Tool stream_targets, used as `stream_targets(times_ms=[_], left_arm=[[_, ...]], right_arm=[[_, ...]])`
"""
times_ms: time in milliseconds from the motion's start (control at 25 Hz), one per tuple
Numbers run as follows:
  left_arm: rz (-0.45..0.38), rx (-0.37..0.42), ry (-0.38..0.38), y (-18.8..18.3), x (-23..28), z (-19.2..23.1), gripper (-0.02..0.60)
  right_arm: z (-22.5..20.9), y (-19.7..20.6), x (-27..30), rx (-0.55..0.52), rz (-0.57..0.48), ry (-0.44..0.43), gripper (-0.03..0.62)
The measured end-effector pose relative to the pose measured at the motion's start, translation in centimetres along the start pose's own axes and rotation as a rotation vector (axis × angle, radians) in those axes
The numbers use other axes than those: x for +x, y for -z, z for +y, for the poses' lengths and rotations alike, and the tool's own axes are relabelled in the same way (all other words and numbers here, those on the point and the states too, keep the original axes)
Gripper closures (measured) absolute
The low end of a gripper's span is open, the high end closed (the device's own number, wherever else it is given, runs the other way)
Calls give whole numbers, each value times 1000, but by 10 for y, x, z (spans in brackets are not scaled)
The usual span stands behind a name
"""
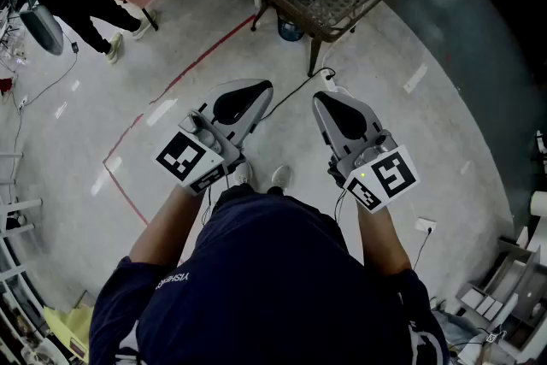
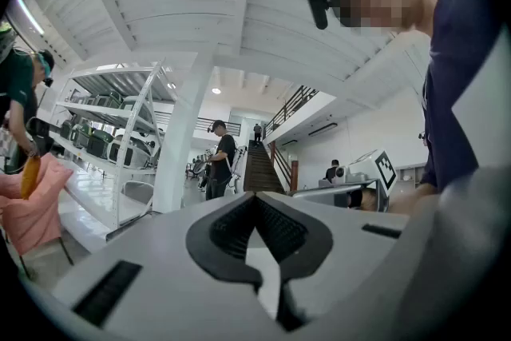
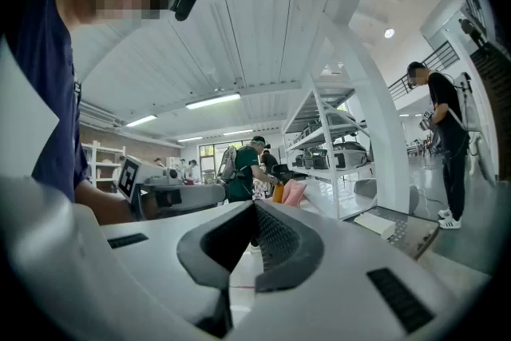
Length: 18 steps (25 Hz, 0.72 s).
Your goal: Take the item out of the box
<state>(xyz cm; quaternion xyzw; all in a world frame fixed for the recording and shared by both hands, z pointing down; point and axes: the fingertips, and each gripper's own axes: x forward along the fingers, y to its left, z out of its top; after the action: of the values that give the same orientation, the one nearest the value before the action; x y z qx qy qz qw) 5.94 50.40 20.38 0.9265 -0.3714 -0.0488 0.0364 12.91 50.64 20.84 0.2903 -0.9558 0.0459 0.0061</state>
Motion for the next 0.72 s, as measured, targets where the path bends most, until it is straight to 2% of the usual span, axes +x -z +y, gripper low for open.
stream_targets(times_ms=[280,440,720], left_arm=[[-8,-5,-26,2,-2,0,577],[-13,-14,-35,3,-2,5,577],[-9,-47,-52,10,15,55,577]], right_arm=[[1,1,-2,0,3,-11,574],[-4,-1,0,3,-5,12,573],[-41,4,39,40,8,39,572]])
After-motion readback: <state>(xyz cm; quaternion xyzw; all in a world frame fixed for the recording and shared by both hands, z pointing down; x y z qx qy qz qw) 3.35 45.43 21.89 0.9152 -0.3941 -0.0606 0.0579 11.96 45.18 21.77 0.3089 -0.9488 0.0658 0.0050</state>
